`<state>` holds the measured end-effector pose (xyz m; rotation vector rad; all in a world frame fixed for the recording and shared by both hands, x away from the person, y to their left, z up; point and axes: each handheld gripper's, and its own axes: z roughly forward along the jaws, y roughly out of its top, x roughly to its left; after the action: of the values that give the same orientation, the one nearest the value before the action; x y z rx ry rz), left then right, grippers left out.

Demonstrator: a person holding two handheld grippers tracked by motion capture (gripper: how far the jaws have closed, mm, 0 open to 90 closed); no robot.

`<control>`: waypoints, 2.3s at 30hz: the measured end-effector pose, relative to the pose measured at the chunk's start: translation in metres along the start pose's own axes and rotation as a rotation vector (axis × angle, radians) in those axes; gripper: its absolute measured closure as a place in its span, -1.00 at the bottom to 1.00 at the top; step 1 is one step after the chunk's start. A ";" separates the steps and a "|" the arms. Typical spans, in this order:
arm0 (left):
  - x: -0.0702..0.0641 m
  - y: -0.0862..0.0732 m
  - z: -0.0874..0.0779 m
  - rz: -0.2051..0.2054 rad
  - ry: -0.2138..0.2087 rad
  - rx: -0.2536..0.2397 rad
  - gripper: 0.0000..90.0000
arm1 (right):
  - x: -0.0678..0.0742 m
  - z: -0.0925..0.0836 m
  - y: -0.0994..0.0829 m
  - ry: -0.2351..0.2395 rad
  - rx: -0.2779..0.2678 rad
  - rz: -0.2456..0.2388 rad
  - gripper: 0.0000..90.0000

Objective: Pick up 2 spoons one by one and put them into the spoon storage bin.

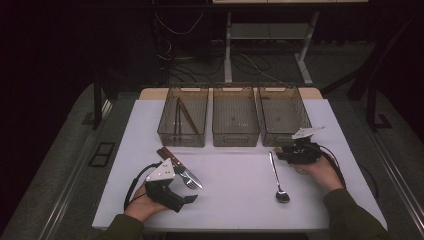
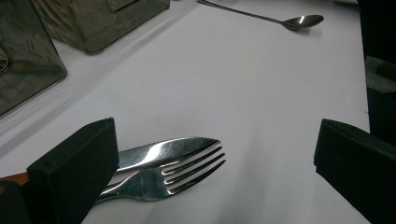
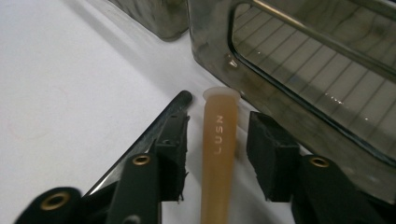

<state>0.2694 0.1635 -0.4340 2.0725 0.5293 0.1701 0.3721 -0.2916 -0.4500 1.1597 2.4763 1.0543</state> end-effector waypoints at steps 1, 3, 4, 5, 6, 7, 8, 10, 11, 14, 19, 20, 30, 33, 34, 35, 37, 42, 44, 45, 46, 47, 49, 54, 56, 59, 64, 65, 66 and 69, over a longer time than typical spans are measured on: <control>0.000 0.000 0.000 0.000 0.000 0.000 -1.00 | 0.001 0.001 0.001 -0.005 0.007 -0.002 0.38; -0.001 0.000 0.000 0.000 -0.001 -0.003 -1.00 | 0.001 0.002 0.002 -0.023 0.008 -0.017 0.44; 0.000 0.000 0.000 -0.001 -0.001 -0.003 -1.00 | 0.001 0.003 0.002 -0.027 0.005 -0.016 0.47; 0.000 0.000 0.000 -0.001 0.000 -0.002 -1.00 | 0.001 0.003 0.002 -0.034 0.005 -0.026 0.51; 0.000 0.000 0.000 -0.001 0.000 -0.001 -1.00 | 0.002 0.003 0.001 -0.038 0.004 -0.033 0.53; 0.000 0.000 0.000 0.000 0.000 0.000 -1.00 | 0.002 0.003 0.001 -0.043 0.006 -0.038 0.54; 0.000 0.000 0.000 0.000 0.000 -0.002 -1.00 | 0.003 0.003 0.001 -0.049 0.005 -0.045 0.57; -0.001 0.000 0.000 0.002 0.000 -0.002 -1.00 | 0.004 0.003 0.001 -0.056 0.004 -0.055 0.60; -0.001 0.000 0.000 0.002 0.000 -0.002 -1.00 | 0.005 0.003 0.001 -0.059 0.006 -0.055 0.61; -0.001 0.000 0.000 0.002 0.000 -0.002 -1.00 | 0.006 0.003 0.001 -0.064 0.008 -0.053 0.63; -0.001 0.000 0.000 0.002 -0.001 -0.004 -1.00 | 0.005 0.003 0.002 -0.064 0.012 -0.041 0.64; -0.001 0.000 0.000 0.002 -0.001 -0.003 -1.00 | 0.005 0.002 0.002 -0.062 0.013 -0.039 0.64; -0.001 0.000 0.000 0.002 0.000 -0.004 -1.00 | 0.003 -0.009 0.004 -0.051 -0.017 -0.013 0.64; -0.001 0.000 0.000 0.001 0.000 -0.004 -1.00 | 0.004 -0.013 0.005 -0.042 -0.028 -0.004 0.64; -0.001 0.000 0.000 0.002 0.000 -0.004 -1.00 | 0.004 -0.014 0.006 -0.040 -0.030 -0.002 0.64; -0.001 0.000 0.000 0.002 0.001 -0.004 -1.00 | 0.004 -0.015 0.006 -0.035 -0.032 0.003 0.64; -0.001 0.000 -0.001 0.002 0.001 -0.005 -1.00 | 0.004 -0.017 0.007 -0.033 -0.040 0.001 0.64; -0.001 0.000 -0.001 0.001 0.002 -0.005 -1.00 | 0.006 -0.024 0.011 -0.024 -0.052 0.008 0.64; -0.001 0.000 -0.001 0.001 0.003 -0.005 -1.00 | 0.007 -0.027 0.013 -0.016 -0.054 0.003 0.64; -0.001 0.000 -0.001 0.000 0.003 -0.005 -1.00 | 0.009 -0.029 0.014 -0.015 -0.053 0.007 0.64; -0.001 0.000 -0.001 0.001 0.003 -0.005 -1.00 | 0.010 -0.030 0.014 -0.010 -0.057 0.000 0.64; -0.001 0.000 -0.001 0.002 0.003 -0.006 -1.00 | 0.011 -0.031 0.015 -0.005 -0.060 -0.003 0.64; -0.001 0.000 -0.001 0.001 0.004 -0.007 -1.00 | 0.013 -0.034 0.018 0.004 -0.061 -0.005 0.64; -0.001 0.000 -0.001 0.000 0.004 -0.006 -1.00 | 0.019 -0.039 0.024 0.021 -0.074 -0.019 0.64; -0.001 0.000 -0.001 0.000 0.005 -0.007 -1.00 | 0.022 -0.040 0.027 0.028 -0.078 -0.027 0.64; -0.001 0.000 -0.001 -0.002 0.007 -0.007 -1.00 | 0.026 -0.042 0.032 0.033 -0.074 -0.034 0.64; -0.001 0.000 -0.001 0.000 0.007 -0.006 -1.00 | 0.029 -0.044 0.039 0.047 -0.083 -0.038 0.64; -0.001 0.000 -0.001 -0.002 0.008 -0.007 -1.00 | 0.029 -0.044 0.040 0.051 -0.084 -0.033 0.64; -0.001 0.000 -0.001 -0.001 0.008 -0.008 -1.00 | 0.029 -0.043 0.041 0.055 -0.090 -0.032 0.64; -0.001 0.000 -0.001 -0.003 0.008 -0.011 -1.00 | 0.030 -0.042 0.047 0.071 -0.103 -0.022 0.64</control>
<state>0.2682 0.1639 -0.4332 2.0608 0.5355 0.1796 0.3602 -0.2710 -0.3847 1.0806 2.4496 1.2218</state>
